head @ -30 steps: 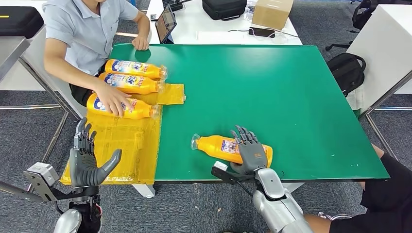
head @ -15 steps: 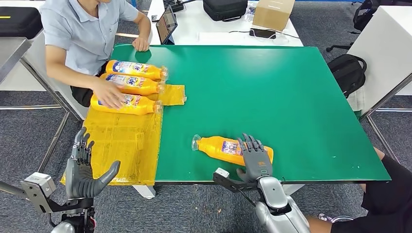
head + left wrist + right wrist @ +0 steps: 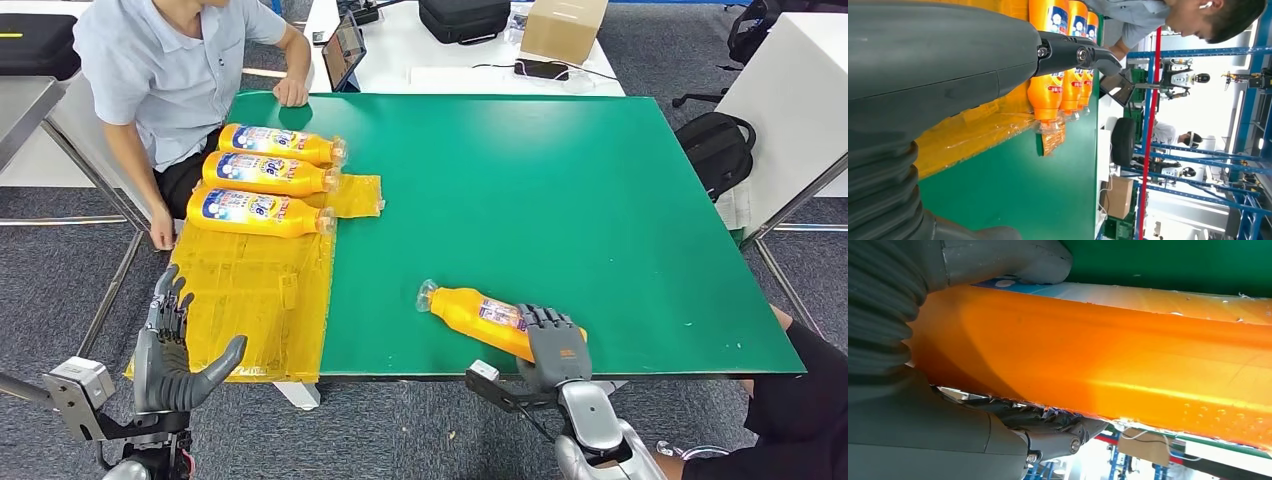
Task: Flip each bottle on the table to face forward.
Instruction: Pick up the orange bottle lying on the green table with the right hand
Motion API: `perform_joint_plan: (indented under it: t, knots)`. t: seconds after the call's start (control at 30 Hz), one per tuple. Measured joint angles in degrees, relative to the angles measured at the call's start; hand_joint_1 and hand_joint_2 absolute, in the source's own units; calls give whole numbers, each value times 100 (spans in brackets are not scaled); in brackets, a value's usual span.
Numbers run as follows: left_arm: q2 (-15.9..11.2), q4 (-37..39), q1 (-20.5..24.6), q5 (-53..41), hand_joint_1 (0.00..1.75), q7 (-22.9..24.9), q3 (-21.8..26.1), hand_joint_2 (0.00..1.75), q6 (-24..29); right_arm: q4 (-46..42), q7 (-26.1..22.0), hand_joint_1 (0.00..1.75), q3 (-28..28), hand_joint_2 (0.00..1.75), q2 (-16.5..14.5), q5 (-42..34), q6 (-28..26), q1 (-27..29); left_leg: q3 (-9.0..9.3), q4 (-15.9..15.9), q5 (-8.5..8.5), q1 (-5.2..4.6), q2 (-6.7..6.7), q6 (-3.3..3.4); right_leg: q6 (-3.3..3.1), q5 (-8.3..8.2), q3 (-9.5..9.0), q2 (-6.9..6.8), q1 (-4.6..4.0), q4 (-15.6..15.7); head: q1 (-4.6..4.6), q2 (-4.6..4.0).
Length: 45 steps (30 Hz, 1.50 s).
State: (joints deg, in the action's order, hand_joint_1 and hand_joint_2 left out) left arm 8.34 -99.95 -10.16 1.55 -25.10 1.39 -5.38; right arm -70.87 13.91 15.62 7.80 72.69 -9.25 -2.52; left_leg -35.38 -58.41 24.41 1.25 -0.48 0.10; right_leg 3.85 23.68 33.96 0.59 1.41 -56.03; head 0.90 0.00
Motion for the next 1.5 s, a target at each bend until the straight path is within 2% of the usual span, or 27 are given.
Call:
perform_joint_plan:
  t: [0.1, 0.27, 0.37, 0.43, 0.57, 0.63, 0.83, 1.0, 1.13, 1.3, 1.5]
  knots:
    - [-2, 0, 0, 1, 0, 5, 5, 175, -13, -41, 34, 141, -53, 175, 36, -50, 30, 47, 7, 0, 4, 0, 0, 1, 0, 3, 5, 0, 0, 3, 0, 0]
    - [-3, 7, 19, 55, 0, 18, 11, 175, -48, 62, 33, 169, -180, 175, 39, -196, 41, 18, 26, 0, 11, 0, 0, 3, -13, 17, -4, 0, 0, 6, 0, 0]
    - [-5, 19, 46, 96, 0, 25, 10, 175, -62, 261, -119, 175, -256, 175, 28, -319, -71, -84, 42, 1, 14, 1, 3, 6, -17, 20, -19, 1, 0, 12, 1, 0]
    - [-11, 35, 77, 159, 0, 22, 3, 175, -67, 442, -543, 175, -332, 175, 10, -610, -260, -160, 48, 1, 15, 1, 9, 7, -14, 22, -26, 1, -1, 18, 2, 0]
    - [-38, 170, 260, 456, 0, -49, -56, 175, -68, 767, -2045, 175, -536, 175, -75, -1746, -693, -309, 48, 2, 13, 0, 27, 9, -16, 17, -26, 9, -2, 23, 4, 0]
    - [-48, 265, 378, 568, 0, -94, -120, 175, -69, 858, -2549, 175, -608, 175, -147, -2149, -820, -350, 44, 1, 5, 0, 34, 10, -18, -6, -44, 16, -2, 22, 3, 0]
    - [-57, 419, 533, 649, 0, -134, -277, 175, -70, 963, -2866, 175, -662, 175, -334, -2438, -908, -417, 36, 1, -12, 6, 39, 11, -11, -42, -64, 21, -8, 21, 1, 0]
    - [-72, 525, 563, 715, 0, -171, -482, 175, -128, 942, -3643, 175, -741, 175, -515, -3275, -1112, -421, 2, 1, -14, 7, 35, 11, -11, -41, -38, 20, -7, 19, 1, 0]
    - [-78, 687, 634, 699, 0, -203, -751, 175, -128, 799, -4039, 175, -743, 175, -715, -3768, -1180, -443, -23, 1, -22, 5, 28, 12, -10, -42, -20, 17, -5, 17, 0, 0]
    - [-89, 1061, 760, -149, 0, -258, -1126, 175, 332, 596, -4504, 175, -744, 175, -952, -4332, -1234, -568, -38, 1, -22, 4, 27, 11, -9, -41, -10, 16, -5, 15, 0, 0]
    - [-90, 1535, 790, -457, 0, -245, -1620, 175, 308, 486, -4827, 175, -674, 175, -1224, -4575, -1263, -704, -51, 1, -20, 4, 27, 11, -8, -40, 4, 15, -5, 15, 0, 0]
